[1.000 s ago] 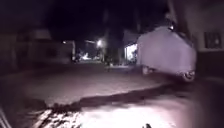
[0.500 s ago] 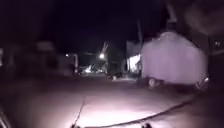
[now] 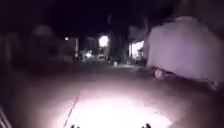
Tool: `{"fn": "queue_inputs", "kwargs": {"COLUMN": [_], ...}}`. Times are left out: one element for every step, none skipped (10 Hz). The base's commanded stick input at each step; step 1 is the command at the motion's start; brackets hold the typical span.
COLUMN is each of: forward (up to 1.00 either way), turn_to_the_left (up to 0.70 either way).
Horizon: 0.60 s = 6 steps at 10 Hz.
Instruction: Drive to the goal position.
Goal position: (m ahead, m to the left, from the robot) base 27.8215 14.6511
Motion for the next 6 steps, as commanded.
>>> {"fn": "queue_inputs", "kwargs": {"forward": [0.85, 0.85, 0.85, 0.85, 0.85, 0.85], "turn_to_the_left": [0.0, 0.0, 0.0, 0.0, 0.0, 0.0]}}
